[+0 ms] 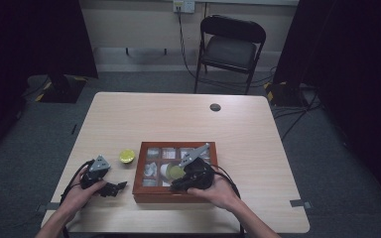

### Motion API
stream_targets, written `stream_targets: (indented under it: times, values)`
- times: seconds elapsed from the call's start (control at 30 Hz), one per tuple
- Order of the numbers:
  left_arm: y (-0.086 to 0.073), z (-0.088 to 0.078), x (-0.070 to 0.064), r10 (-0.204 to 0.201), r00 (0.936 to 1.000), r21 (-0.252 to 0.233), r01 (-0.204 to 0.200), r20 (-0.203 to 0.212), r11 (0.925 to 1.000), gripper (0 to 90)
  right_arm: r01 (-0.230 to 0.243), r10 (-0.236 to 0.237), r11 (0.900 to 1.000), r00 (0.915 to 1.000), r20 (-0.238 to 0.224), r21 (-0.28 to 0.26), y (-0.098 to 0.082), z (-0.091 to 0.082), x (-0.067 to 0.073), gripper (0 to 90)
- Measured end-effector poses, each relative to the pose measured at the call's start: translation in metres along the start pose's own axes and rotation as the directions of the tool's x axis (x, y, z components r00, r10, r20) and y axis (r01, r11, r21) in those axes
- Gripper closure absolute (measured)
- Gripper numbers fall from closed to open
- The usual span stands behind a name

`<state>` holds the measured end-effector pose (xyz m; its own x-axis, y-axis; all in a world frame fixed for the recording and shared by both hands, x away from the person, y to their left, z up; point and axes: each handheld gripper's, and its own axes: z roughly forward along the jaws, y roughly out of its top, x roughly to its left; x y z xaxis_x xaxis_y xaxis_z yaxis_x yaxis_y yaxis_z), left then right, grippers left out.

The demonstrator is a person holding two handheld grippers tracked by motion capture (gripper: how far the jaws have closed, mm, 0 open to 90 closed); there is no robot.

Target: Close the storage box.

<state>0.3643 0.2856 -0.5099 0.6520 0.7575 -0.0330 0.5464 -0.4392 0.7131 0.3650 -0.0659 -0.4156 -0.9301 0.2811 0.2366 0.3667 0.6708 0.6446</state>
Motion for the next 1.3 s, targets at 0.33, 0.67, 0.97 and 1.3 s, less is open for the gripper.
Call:
stream_targets:
  times: [0.33, 0.67, 0.97, 1.3]
  values:
    - [0.000, 0.000, 0.000, 0.001, 1.0000, -0.003, -0.001, 0.001, 1.0000, 1.4, -0.027, 0.027, 1.000, 0.9996, -0.007, 0.009, -0.006, 0.007, -0.002, 82.1]
    - [0.000, 0.000, 0.000, 0.001, 1.0000, -0.003, -0.001, 0.001, 1.0000, 1.3, -0.042, 0.042, 0.999, 0.9991, -0.006, -0.012, -0.008, 0.007, -0.001, 81.3]
    - [-0.001, 0.000, 0.001, 0.007, 1.0000, -0.001, -0.007, 0.006, 1.0000, 1.3, -0.104, 0.108, 0.991, 0.9931, 0.046, -0.089, -0.010, -0.002, -0.010, 74.3]
    - [-0.001, 0.000, 0.001, 0.010, 0.9999, -0.001, -0.010, 0.006, 1.0000, 1.5, -0.153, 0.186, 0.967, 0.9708, 0.152, -0.204, -0.024, -0.031, -0.018, 61.9]
